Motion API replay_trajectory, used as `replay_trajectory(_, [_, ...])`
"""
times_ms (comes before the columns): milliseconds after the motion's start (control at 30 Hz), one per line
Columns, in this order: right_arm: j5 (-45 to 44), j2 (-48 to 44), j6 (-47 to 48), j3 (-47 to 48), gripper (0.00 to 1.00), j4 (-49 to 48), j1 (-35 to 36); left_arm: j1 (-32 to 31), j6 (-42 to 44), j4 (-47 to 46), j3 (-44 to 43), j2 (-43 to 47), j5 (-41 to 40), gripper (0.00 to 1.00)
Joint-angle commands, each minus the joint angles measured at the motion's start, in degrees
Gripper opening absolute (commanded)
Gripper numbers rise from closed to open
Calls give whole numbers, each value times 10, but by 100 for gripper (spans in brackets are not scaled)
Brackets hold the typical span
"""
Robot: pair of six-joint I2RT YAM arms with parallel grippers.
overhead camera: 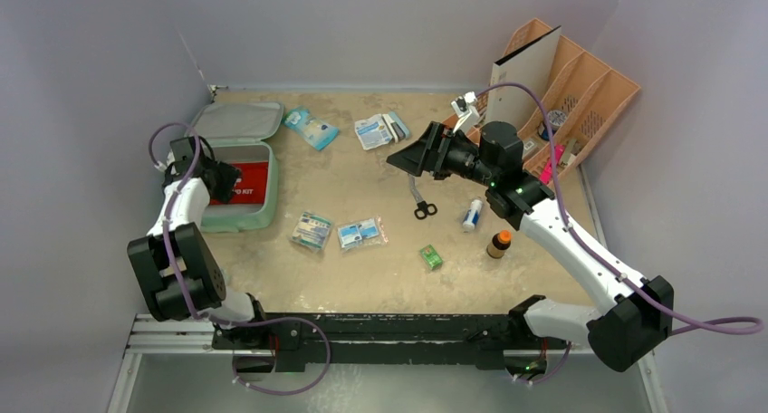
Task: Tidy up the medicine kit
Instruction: Place the medicine pouch inside the medicine box, then pick up the medical item at the center of the board.
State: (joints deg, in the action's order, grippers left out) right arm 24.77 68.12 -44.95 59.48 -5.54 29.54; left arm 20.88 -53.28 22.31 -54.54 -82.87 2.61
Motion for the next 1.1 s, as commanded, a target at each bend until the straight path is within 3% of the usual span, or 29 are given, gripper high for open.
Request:
replay_trajectory(0, [-11,-4,8,14,99,-16,-3,2,20,-25,9,-29,16,43])
replay_trajectory(367, [-36,-6,21,27,99,9,-3,2,29,-75,10,-101,61,34])
replay_trajectory(667, [-68,-15,77,51,99,72,-3,1,39,-59,-14,-104,70,34])
replay_trajectory(867, [-156,-7,97,76,99,205,-3,-4,73,-8,-50,-22,64,42])
replay_trajectory(1067, [-206,32,134,90,98,271,-3,-46,118,6,-57,59,81,57])
